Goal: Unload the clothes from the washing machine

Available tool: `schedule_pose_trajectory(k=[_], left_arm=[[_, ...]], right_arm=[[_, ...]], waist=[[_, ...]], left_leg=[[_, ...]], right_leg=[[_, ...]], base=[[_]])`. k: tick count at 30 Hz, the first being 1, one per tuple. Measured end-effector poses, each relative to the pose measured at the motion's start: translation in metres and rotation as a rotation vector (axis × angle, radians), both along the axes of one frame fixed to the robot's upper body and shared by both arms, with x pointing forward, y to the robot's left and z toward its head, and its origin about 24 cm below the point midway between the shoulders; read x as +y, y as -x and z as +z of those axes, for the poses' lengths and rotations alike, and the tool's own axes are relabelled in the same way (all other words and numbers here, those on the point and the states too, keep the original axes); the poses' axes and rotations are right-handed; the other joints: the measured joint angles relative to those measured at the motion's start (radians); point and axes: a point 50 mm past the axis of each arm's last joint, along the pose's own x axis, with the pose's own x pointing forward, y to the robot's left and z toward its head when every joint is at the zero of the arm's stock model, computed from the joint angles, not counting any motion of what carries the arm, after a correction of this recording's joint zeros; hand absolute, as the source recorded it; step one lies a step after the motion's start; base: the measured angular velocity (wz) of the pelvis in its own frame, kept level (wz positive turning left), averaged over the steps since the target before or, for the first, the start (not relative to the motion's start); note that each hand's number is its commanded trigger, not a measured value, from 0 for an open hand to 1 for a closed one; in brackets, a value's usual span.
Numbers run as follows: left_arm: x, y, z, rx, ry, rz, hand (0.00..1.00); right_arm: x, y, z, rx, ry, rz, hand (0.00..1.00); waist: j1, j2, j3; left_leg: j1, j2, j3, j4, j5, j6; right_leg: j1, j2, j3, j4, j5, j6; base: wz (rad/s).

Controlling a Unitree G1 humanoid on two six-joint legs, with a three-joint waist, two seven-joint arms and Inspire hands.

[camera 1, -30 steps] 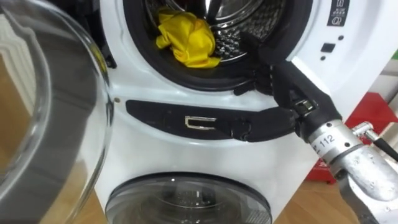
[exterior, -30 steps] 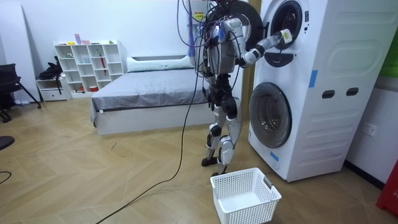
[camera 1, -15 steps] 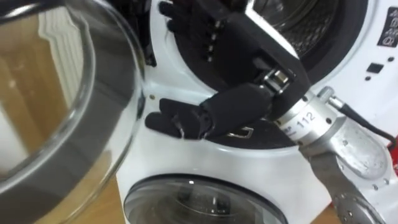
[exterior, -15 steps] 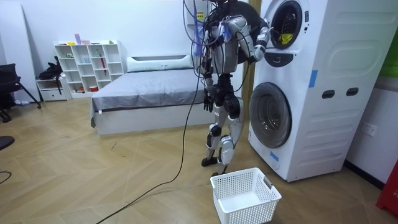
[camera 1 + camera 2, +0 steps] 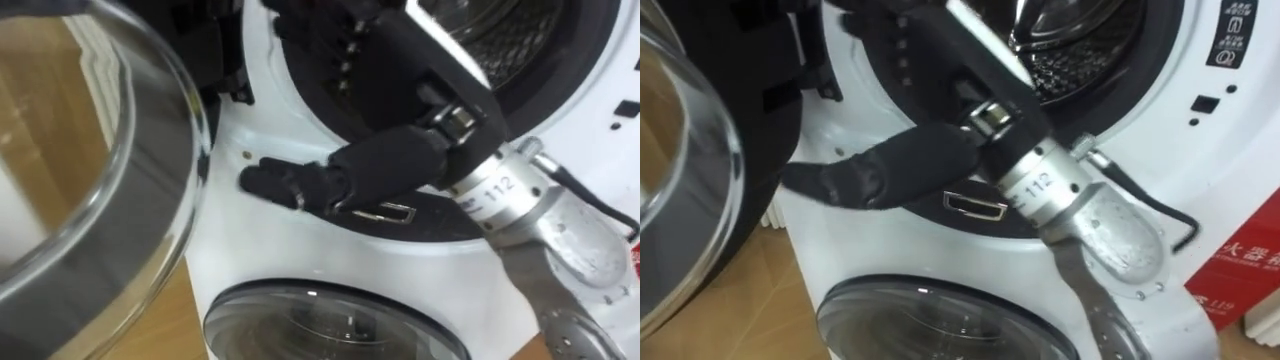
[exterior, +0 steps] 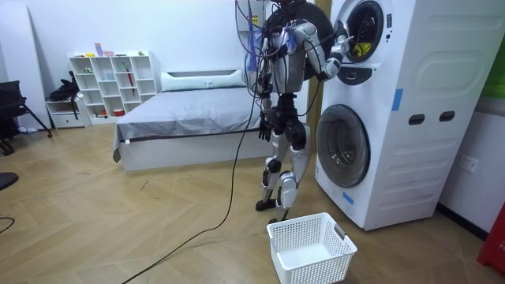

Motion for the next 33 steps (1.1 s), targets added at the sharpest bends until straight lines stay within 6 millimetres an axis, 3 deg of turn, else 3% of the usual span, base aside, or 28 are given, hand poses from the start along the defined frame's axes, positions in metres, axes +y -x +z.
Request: schedule_pose_trajectory(k=[3, 9, 25, 33], left_arm=[[0.003, 0.001, 0.001, -0.006, -0.007, 0.019, 0.0], [0.006, -0.003, 0.003, -0.034, -0.024, 0.022, 0.0], [0.006, 0.008, 0.002, -0.005, 0.008, 0.033, 0.0], [0.007, -0.001, 0.004, -0.019, 0.008, 0.03, 0.0]], right_arm=[[-0.021, -0.009, 0.0, 0.006, -0.014, -0.108, 0.0], [-0.056, -0.026, -0.01, 0.082, -0.038, -0.311, 0.0], [-0.066, -0.033, -0.017, 0.113, -0.022, -0.392, 0.0], [-0.068, -0.037, -0.018, 0.09, 0.126, -0.424, 0.0]], waist=[[-0.021, -0.002, -0.003], [-0.023, -0.005, -0.0083], [-0.022, -0.013, -0.0092], [-0.016, -0.023, -0.0103]], left_leg=[[0.0, -0.005, -0.003, 0.001, 0.0, 0.0], [0.004, -0.004, -0.006, 0.001, 0.0, 0.001], [0.016, -0.009, -0.034, 0.013, 0.0, 0.001], [0.012, -0.012, -0.037, 0.013, 0.0, 0.001]], right_leg=[[0.001, -0.005, -0.008, 0.0, -0.002, 0.003], [0.003, -0.005, -0.014, 0.002, -0.002, 0.004], [0.032, -0.008, -0.03, 0.002, -0.009, 0.007], [0.03, -0.01, -0.033, 0.0, -0.01, 0.008]], base=[[0.07], [0.0], [0.05], [0.0]])
